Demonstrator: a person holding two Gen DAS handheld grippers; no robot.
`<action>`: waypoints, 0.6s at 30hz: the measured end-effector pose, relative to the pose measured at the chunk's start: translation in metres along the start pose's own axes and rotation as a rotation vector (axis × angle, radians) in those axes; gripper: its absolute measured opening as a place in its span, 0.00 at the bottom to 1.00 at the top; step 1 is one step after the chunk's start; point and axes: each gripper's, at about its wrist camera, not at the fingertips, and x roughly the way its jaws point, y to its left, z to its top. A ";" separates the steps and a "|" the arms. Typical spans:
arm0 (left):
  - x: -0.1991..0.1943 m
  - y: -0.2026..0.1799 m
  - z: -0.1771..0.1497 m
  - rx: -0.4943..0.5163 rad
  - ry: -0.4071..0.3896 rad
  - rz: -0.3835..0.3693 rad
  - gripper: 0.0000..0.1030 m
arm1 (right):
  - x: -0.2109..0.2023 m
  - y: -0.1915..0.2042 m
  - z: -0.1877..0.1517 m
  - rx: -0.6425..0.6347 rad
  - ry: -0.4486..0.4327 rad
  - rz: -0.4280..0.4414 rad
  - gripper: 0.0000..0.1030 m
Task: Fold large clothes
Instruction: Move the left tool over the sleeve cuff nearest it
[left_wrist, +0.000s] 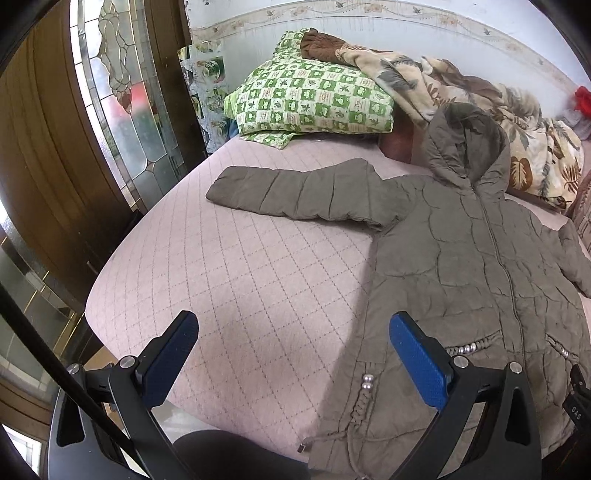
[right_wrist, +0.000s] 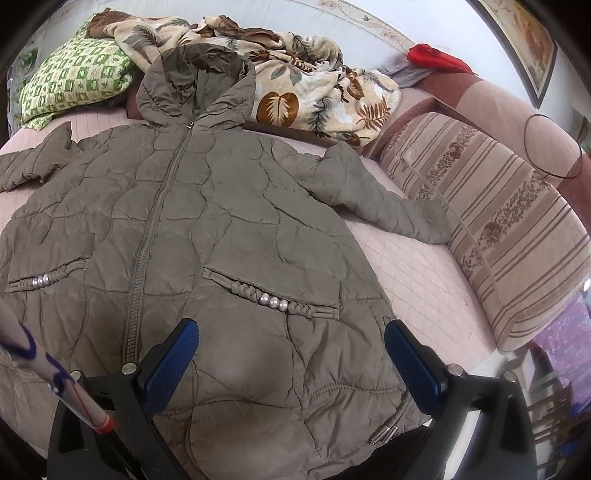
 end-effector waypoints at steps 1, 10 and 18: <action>0.001 0.000 0.001 -0.001 -0.001 0.004 1.00 | 0.001 0.000 0.001 -0.003 0.002 0.001 0.99; 0.017 0.006 0.010 -0.025 0.014 0.038 1.00 | 0.009 0.009 0.007 -0.016 0.016 0.017 0.99; 0.016 0.005 0.005 -0.046 0.040 0.037 1.00 | 0.014 0.026 0.008 -0.040 0.022 0.059 0.99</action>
